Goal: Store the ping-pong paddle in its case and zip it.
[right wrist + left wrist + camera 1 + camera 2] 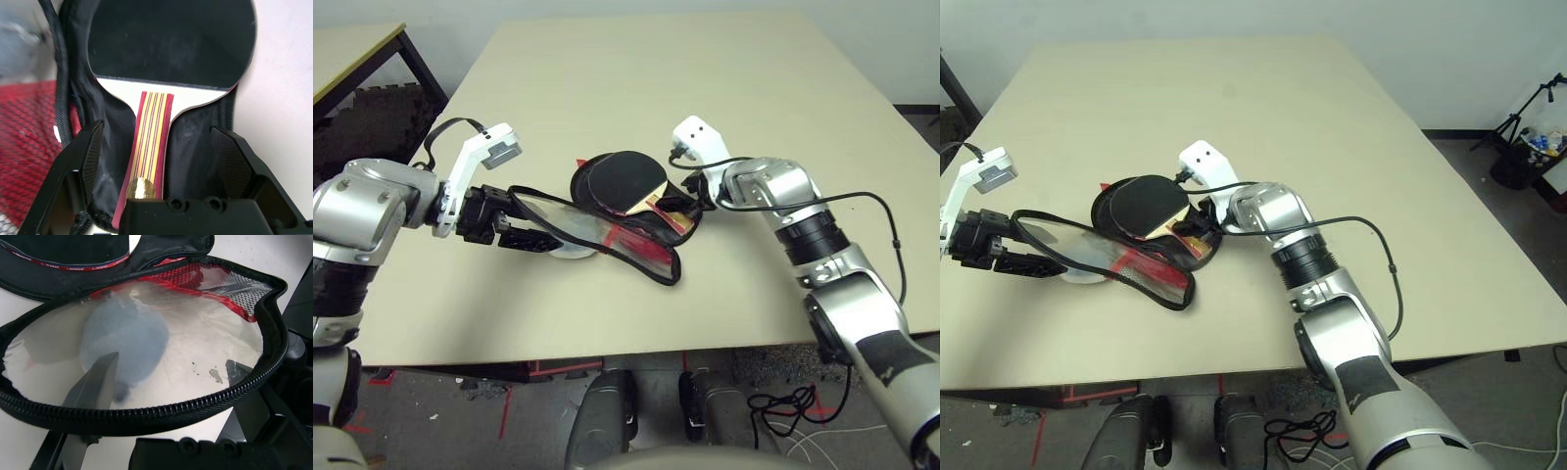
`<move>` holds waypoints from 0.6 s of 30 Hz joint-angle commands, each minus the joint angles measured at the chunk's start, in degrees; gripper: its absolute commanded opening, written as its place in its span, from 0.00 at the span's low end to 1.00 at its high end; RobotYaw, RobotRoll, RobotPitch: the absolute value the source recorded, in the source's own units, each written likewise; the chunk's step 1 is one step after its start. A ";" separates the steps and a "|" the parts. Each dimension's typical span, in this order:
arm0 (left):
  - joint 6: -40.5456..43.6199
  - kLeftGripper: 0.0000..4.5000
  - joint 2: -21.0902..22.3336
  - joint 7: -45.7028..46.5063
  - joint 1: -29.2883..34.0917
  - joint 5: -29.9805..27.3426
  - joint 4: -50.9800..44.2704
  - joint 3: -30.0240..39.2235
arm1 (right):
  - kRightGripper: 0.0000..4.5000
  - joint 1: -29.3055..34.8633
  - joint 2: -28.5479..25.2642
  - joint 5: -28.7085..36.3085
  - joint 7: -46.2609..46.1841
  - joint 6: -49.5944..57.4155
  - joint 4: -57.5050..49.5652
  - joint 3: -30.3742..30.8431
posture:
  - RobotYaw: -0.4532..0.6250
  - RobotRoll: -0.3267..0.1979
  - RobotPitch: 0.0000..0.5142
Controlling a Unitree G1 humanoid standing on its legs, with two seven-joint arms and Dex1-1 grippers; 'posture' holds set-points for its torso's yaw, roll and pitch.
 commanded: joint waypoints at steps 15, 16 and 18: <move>0.74 1.00 -0.26 3.49 -0.63 -3.12 -1.06 0.12 | 0.25 -0.97 3.36 -5.67 -2.28 -4.55 4.11 1.46 | 0.54 0.62 0.27; 0.71 1.00 -0.26 3.54 -0.64 -3.18 -1.03 0.08 | 0.25 -1.09 3.43 -5.57 -2.31 -4.31 3.57 1.21 | 0.54 0.62 0.27; 0.42 1.00 -0.40 3.64 -0.70 -3.08 -0.80 -0.13 | 0.25 -1.29 3.55 -5.19 -2.03 -3.59 2.25 0.88 | 0.54 0.62 0.27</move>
